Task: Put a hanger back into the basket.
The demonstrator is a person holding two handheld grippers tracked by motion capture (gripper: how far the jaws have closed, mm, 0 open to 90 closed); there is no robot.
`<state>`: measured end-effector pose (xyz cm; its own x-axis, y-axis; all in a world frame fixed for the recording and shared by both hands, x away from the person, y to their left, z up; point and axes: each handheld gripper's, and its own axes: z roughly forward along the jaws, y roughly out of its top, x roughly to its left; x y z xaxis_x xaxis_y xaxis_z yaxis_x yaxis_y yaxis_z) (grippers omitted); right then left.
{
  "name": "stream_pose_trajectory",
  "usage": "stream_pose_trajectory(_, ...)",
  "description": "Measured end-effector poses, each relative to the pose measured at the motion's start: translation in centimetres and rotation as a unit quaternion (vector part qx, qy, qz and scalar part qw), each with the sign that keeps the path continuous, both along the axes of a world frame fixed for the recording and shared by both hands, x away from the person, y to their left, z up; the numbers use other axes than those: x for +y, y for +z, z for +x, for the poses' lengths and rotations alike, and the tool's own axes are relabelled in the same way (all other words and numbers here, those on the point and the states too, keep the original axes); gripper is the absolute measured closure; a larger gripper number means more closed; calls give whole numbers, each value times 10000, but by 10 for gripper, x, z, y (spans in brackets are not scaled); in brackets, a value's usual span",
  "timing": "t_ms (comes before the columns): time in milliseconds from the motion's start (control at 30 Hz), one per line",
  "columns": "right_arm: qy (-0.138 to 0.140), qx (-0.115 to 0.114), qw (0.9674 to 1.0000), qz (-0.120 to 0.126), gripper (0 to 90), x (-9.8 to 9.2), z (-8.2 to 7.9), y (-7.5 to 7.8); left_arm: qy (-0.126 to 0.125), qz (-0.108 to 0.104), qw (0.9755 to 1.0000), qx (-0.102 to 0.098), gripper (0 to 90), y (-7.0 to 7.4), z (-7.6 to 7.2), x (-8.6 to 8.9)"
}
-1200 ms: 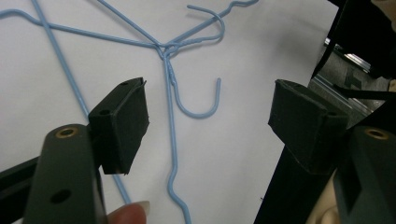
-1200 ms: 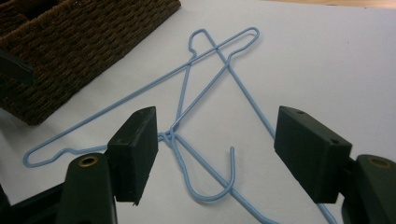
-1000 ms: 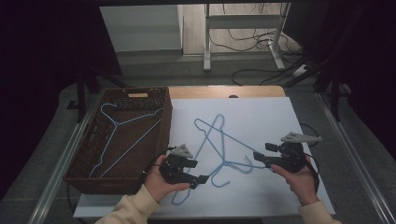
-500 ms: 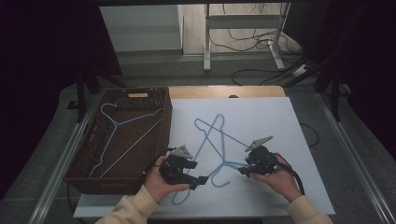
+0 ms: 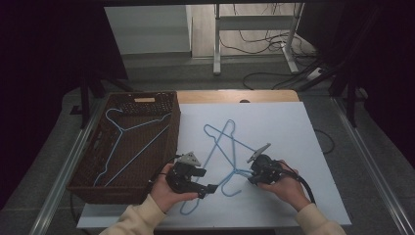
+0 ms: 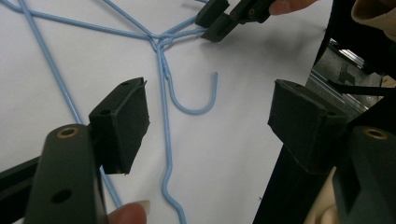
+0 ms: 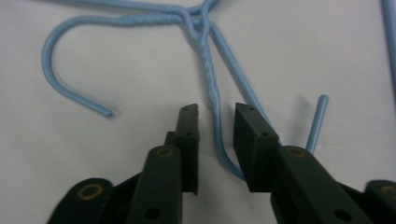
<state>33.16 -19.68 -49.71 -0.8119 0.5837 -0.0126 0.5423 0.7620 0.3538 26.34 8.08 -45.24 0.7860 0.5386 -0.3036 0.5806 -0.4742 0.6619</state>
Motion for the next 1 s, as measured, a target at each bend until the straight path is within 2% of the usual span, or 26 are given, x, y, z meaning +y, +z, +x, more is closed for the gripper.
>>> stream_pose_trajectory(100, 95, 39, 9999, -44, 830, 3, 0, 0, 6, -3, 10000, 4, 284, 0, 0, 0)
stream_pose_trajectory(167, 194, 55, 9997, -102, 860, 6, 0, 0, 2, 8, 10000, 9, 284, -1, 0, 0)
stream_pose_trajectory(300, 224, 50, 9996, -153, 867, 8, 0, 2, -12, 25, 10000, 6, 284, -1, -1, -1)
stream_pose_trajectory(400, 235, 47, 9997, -49, 869, 7, -1, 5, -7, 18, 10000, 4, 283, -2, -1, -1)
stream_pose_trajectory(433, 216, 28, 9997, 77, 870, 6, -2, 11, -3, 24, 10000, 12, 284, -2, 0, -1)
stream_pose_trajectory(467, 216, 28, 9997, 77, 870, 6, -2, 11, -3, 24, 10000, 12, 284, -2, 0, -1)
stream_pose_trajectory(567, 228, -66, 9993, 297, 870, 6, -5, 25, 2, 72, 10000, 44, 284, -5, 1, -2)
stream_pose_trajectory(700, 239, -112, 9989, 379, 871, 6, -8, 34, -8, 105, 9999, 62, 285, -8, 1, -5)
stream_pose_trajectory(833, 302, -196, 9983, 460, 871, 9, -13, 44, -62, 299, 9995, 105, 289, -19, 5, -15)
stream_pose_trajectory(1000, 330, -202, 9981, 472, 871, 10, -14, 46, -36, 506, 9986, 146, 319, -32, 12, -25)
